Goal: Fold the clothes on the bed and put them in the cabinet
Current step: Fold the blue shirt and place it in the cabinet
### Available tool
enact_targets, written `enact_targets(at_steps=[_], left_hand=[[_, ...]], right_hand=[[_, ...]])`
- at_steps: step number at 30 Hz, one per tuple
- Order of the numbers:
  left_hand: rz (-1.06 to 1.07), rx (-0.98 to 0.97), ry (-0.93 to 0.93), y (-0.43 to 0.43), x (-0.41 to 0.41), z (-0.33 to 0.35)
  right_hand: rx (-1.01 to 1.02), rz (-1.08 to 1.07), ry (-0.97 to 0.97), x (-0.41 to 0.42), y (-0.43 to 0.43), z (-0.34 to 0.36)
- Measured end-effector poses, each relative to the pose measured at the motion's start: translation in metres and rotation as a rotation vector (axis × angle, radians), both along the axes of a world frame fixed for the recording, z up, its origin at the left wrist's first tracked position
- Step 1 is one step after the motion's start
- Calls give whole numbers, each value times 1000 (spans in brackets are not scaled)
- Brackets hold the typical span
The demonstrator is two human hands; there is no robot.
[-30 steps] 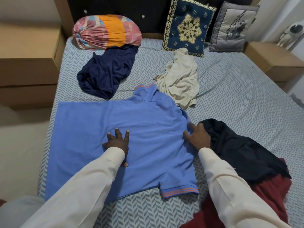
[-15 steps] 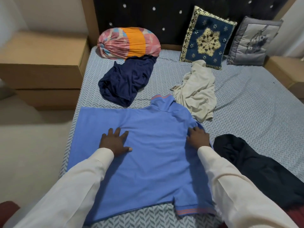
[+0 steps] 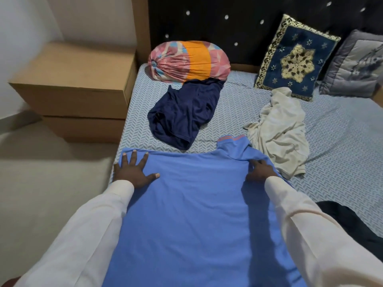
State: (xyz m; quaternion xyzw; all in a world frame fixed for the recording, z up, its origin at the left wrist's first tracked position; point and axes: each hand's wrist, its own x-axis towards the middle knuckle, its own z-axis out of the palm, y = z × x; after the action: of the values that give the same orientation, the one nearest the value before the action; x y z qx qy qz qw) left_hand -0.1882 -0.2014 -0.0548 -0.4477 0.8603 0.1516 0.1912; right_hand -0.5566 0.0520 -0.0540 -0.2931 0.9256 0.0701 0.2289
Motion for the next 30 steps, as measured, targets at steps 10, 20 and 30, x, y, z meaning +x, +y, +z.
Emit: enact_targets(at_steps=[10, 20, 30], left_hand=[[101, -204, 280, 53, 30, -16], [-229, -135, 479, 213, 112, -36], [-406, -87, 400, 241, 153, -8]], right_hand=[[-336, -33, -49, 41, 26, -7], [-882, -94, 299, 177, 215, -16], [-482, -674, -90, 205, 296, -13]])
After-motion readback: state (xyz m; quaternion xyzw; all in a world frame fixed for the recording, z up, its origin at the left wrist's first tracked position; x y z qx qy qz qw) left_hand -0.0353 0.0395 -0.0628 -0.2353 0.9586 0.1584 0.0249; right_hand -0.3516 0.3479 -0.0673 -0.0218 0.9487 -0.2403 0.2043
